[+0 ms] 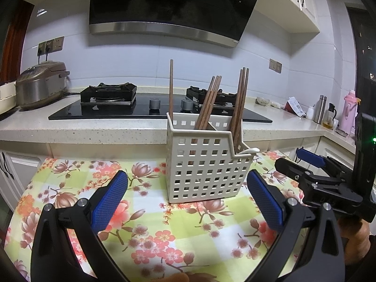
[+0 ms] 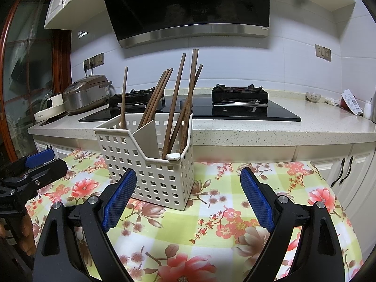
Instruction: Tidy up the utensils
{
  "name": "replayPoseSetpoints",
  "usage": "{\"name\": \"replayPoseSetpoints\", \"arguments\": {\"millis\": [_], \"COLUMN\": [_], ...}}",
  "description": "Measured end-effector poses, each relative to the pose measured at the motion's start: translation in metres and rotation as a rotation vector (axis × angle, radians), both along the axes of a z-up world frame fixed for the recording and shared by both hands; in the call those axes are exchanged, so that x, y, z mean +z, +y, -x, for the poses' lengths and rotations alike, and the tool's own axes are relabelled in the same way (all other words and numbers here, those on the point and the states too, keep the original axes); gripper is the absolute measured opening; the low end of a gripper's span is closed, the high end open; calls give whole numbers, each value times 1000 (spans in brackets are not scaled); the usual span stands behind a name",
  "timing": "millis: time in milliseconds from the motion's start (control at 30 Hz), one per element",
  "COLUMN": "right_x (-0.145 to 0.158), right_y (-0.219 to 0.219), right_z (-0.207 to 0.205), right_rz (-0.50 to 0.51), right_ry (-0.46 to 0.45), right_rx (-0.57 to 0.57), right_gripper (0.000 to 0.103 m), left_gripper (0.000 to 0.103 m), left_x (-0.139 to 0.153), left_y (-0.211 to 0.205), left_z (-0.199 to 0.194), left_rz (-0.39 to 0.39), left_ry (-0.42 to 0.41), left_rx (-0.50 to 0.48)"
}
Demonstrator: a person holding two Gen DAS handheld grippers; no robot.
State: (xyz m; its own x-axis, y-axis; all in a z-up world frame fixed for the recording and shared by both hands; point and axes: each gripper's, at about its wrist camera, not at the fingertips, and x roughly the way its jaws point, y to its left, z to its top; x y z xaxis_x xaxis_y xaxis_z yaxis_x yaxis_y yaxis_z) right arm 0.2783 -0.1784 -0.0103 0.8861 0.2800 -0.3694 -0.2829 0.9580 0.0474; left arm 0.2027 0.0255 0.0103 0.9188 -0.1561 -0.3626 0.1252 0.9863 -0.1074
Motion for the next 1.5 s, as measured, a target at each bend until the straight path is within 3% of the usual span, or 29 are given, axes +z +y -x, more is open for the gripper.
{"name": "replayPoseSetpoints", "arguments": {"millis": [433,567,700,833,933,1067,1200,1500], "right_x": [3,4,-3,-26,-43,-62,-76,-76], "right_y": [-3,-8,-20,-48,-71,-88,-93,-92], "right_z": [0,4,4,-5,-12,-14,-15,-8], "right_rz": [-12,-7,27,101,154,179,192,183], "right_ry": [6,45,159,382,482,552,590,543], "right_rx": [11,28,22,-27,-64,-59,-71,-81], "right_gripper": [84,84,84,84,84,84,85,85], "left_gripper": [98,98,98,98,98,98,98,99], "left_x": [-2,-5,-13,-37,-61,-83,-91,-92], "left_y": [4,5,11,37,62,88,96,96], "left_z": [-2,0,4,5,1,1,1,0], "left_rz": [18,2,-45,-109,-124,-139,-144,-135], "left_ry": [26,56,156,339,484,571,589,575], "left_rx": [-6,-2,25,76,124,160,169,154]}}
